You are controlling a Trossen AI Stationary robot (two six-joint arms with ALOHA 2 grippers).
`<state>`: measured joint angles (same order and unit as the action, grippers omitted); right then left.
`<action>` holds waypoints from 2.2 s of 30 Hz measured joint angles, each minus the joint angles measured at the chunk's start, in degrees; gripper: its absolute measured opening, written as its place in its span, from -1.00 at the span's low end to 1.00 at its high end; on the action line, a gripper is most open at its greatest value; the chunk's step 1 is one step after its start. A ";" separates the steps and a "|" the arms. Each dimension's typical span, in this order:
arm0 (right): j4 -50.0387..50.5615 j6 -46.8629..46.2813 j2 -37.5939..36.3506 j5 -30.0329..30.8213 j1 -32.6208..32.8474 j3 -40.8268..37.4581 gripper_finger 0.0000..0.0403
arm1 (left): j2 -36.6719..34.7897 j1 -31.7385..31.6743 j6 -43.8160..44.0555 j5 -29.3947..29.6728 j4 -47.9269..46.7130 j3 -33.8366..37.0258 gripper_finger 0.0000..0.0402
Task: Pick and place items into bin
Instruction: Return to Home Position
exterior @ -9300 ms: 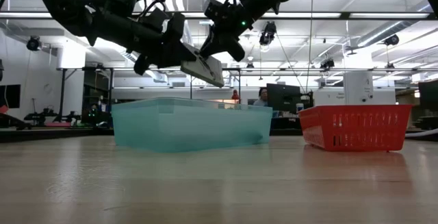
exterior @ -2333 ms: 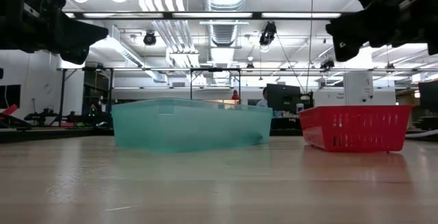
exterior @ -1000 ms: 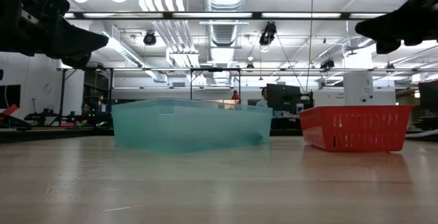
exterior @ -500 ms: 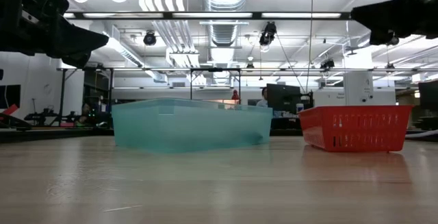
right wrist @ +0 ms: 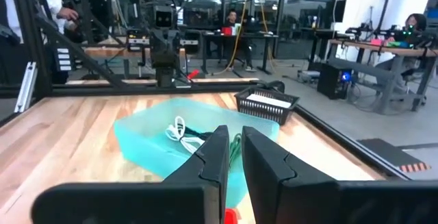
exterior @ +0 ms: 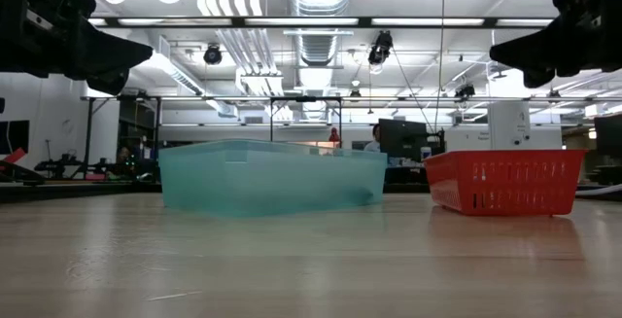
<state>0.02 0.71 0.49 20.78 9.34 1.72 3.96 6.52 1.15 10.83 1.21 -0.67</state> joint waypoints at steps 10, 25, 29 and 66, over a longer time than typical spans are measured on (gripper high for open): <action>-0.01 0.33 1.62 0.11 -0.02 0.00 -0.85 | 0.35 0.00 -0.55 -0.91 0.31 0.20 -1.00; -0.10 5.31 1.79 0.13 0.02 0.00 -0.84 | 3.97 0.00 -1.53 -2.28 3.59 0.24 -1.00; -0.06 5.31 1.90 0.13 0.02 0.00 -0.84 | 3.68 -0.02 -1.26 -2.57 4.73 0.24 -1.00; -0.08 5.33 1.90 0.15 0.02 0.00 -0.84 | 1.27 -0.02 -0.02 -6.01 0.85 0.37 -1.00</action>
<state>-0.05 6.04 2.39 20.93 9.37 1.72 5.23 6.50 1.13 4.82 2.07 -0.30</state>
